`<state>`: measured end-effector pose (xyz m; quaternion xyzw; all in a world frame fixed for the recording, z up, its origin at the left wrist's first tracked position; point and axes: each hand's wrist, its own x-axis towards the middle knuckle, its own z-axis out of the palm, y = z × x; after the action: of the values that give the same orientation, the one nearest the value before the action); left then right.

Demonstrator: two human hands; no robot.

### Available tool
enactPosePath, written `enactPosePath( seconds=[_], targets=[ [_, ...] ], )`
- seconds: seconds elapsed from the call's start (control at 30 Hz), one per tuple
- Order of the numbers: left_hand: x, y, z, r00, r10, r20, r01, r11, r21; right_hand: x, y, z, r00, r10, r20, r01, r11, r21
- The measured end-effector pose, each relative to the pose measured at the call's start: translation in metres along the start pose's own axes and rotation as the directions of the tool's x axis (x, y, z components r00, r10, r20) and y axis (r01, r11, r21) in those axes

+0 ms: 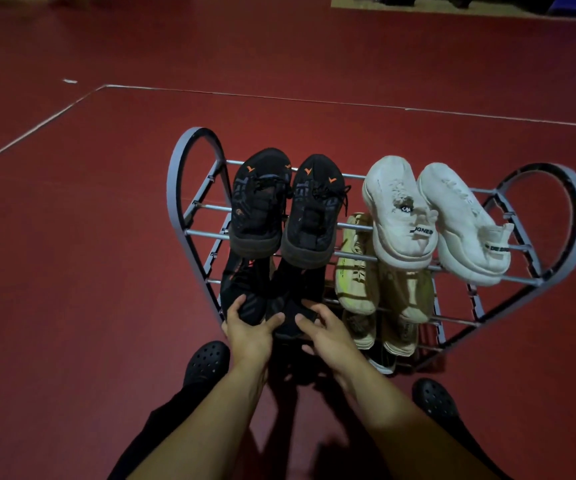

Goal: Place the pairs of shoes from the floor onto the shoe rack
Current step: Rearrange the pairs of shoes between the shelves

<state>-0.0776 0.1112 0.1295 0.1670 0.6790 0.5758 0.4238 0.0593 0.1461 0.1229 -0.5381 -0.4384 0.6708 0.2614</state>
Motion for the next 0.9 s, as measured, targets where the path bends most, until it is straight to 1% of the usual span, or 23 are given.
enactPosePath(
  seconds=[0.1,0.23,0.37,0.53,0.6,0.67,0.77,0.83,0.9],
  targets=[
    [0.001,0.01,-0.018,0.999,0.0,0.048,0.002,0.999,-0.039,-0.002,-0.005,-0.006,0.999,-0.034,0.009,0.034,0.999,0.004],
    [0.003,0.018,-0.051,0.989,-0.063,0.132,0.07,0.996,-0.051,-0.002,-0.01,-0.011,0.998,-0.045,-0.032,0.046,0.998,0.03],
    [-0.009,0.027,-0.08,0.973,-0.091,0.211,0.086,0.996,0.03,-0.008,-0.017,-0.01,0.999,-0.046,-0.005,0.046,0.994,0.098],
    [-0.008,0.023,-0.105,0.968,-0.127,0.217,0.097,0.985,0.145,-0.006,-0.016,-0.003,1.0,0.016,-0.001,-0.015,0.978,0.209],
    [-0.005,0.024,-0.106,0.968,-0.121,0.222,0.086,0.984,0.159,-0.007,-0.014,0.005,0.999,0.017,-0.033,-0.011,0.988,0.155],
    [-0.001,0.027,-0.105,0.973,-0.102,0.207,0.074,0.987,0.142,-0.008,-0.013,0.009,0.996,-0.032,-0.078,0.035,0.999,0.03],
    [0.004,0.027,-0.098,0.983,-0.079,0.165,0.067,0.995,0.079,-0.007,-0.011,0.011,0.987,-0.111,-0.113,0.101,0.99,-0.096],
    [0.007,0.021,-0.096,0.986,-0.079,0.146,0.073,0.996,0.048,-0.006,-0.01,0.008,0.986,-0.121,-0.119,0.106,0.986,-0.125],
    [0.009,0.02,-0.097,0.989,-0.074,0.126,0.075,0.997,-0.003,-0.009,-0.01,0.007,0.989,-0.093,-0.119,0.082,0.992,-0.095]
  ],
)
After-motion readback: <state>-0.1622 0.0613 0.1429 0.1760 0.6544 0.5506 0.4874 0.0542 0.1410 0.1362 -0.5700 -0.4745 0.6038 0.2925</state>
